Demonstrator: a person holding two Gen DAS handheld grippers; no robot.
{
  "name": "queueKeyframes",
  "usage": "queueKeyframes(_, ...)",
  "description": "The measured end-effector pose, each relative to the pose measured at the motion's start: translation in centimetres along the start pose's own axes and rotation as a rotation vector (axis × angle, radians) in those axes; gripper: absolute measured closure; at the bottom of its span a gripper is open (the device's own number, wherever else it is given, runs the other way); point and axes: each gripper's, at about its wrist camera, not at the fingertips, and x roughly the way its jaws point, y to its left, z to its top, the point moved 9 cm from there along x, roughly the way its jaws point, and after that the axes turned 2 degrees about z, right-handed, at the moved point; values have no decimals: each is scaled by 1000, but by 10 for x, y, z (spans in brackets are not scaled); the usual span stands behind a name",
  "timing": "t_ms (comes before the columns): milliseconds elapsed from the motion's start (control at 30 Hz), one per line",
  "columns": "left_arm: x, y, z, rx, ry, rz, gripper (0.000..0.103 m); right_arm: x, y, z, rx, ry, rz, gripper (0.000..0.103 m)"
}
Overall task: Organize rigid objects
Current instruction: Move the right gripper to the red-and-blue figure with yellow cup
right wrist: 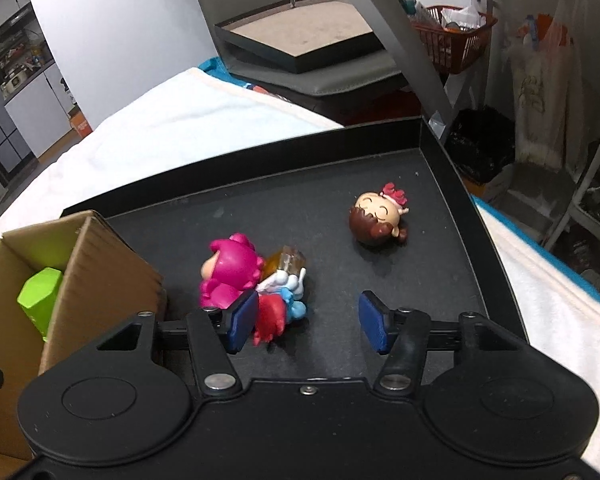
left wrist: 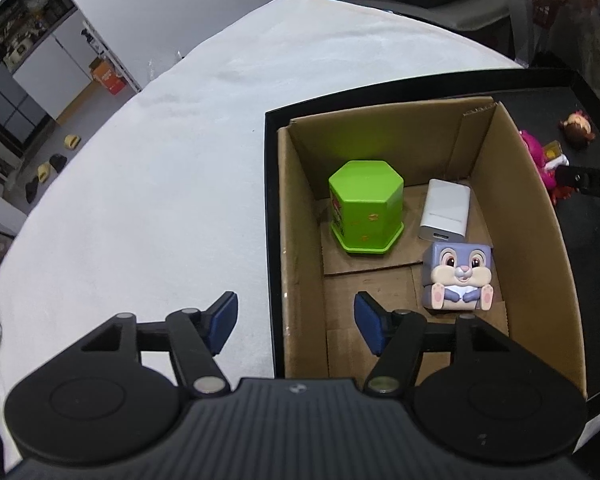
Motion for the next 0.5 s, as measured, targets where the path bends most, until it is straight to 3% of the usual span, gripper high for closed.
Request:
queueKeyframes(133,2,-4,1,33,1,36,40,8,2,-4,-15,14,25,51)
queueKeyframes(300,5,-7,3,30,16,43,40,8,2,-8,-71,6,-8,83)
queueKeyframes(500,4,-13,4,52,17,62,40,1,-12,-7,-28,2,-6,84)
